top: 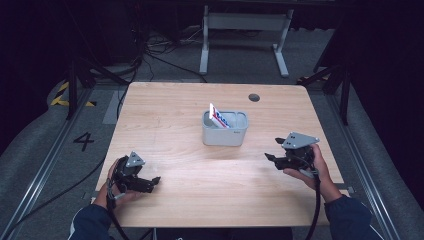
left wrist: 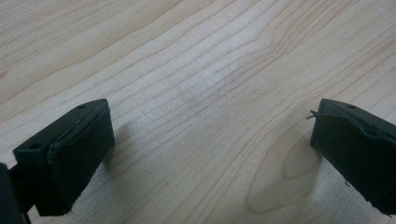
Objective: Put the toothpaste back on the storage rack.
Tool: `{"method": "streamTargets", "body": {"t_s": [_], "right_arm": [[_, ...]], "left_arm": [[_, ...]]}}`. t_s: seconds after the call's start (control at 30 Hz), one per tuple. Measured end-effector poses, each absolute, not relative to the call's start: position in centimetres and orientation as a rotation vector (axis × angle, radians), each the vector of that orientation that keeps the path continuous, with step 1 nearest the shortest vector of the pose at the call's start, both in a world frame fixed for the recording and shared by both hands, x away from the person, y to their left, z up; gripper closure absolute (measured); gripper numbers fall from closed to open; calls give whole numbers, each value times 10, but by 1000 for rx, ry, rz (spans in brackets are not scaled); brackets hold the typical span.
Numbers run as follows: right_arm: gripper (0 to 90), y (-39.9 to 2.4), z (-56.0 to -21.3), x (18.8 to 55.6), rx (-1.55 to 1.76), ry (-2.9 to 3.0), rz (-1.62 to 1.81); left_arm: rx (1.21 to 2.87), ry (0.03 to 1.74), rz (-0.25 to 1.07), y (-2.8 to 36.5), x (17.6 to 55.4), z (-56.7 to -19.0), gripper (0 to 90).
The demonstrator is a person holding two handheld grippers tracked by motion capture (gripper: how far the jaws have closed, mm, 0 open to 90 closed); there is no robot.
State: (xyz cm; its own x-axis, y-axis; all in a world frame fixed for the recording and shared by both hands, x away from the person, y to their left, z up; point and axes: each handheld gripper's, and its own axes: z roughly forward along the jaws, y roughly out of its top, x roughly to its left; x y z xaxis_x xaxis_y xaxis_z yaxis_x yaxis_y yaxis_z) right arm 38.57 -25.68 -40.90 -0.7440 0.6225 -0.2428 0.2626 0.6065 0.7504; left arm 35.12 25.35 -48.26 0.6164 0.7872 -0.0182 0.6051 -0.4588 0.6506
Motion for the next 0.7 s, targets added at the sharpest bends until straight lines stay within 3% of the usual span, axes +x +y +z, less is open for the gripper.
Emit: {"method": "streamTargets", "body": {"t_s": [0.7], "right_arm": [[328,-306,-449,361,849,2362,914]], "left_arm": [[2236,1053,407,255,353,-482,1]]}}
